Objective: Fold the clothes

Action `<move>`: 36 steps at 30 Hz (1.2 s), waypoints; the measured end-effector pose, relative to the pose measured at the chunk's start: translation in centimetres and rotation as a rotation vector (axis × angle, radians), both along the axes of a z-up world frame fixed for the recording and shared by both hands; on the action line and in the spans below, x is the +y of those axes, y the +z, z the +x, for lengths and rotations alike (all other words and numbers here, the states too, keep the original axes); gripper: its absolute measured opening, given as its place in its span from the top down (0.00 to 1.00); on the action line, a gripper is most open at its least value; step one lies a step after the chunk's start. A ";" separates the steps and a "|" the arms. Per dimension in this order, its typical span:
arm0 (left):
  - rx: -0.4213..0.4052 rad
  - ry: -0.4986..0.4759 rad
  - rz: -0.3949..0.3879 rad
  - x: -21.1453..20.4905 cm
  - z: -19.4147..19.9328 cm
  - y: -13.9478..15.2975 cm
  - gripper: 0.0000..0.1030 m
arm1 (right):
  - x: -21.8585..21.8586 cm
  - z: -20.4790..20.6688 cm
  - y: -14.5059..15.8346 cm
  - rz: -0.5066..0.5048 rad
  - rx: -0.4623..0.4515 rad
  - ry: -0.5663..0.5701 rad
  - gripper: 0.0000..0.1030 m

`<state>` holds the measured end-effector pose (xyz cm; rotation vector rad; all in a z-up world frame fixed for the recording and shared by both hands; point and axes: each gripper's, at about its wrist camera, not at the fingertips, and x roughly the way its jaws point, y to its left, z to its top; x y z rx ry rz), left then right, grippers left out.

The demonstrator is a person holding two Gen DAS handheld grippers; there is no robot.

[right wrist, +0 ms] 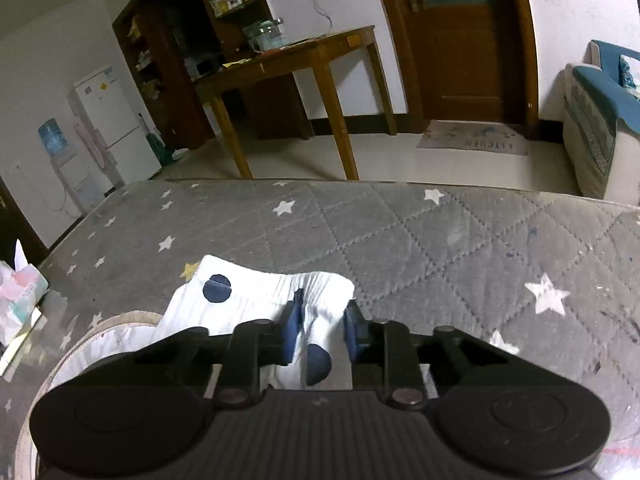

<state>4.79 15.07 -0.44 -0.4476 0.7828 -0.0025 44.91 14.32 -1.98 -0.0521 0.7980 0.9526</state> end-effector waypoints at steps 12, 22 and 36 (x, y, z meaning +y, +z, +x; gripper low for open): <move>-0.009 0.060 0.036 0.6 -1.5 0.9 0.65 | -2.0 -3.7 5.0 0.104 -0.051 0.033 0.88; -0.015 0.108 0.070 0.4 -3.8 1.7 0.56 | -7.0 -11.9 10.1 0.197 -0.052 0.134 0.89; -0.024 0.215 0.112 1.9 -7.4 2.2 0.56 | -14.5 -27.0 10.1 0.260 0.084 0.353 0.89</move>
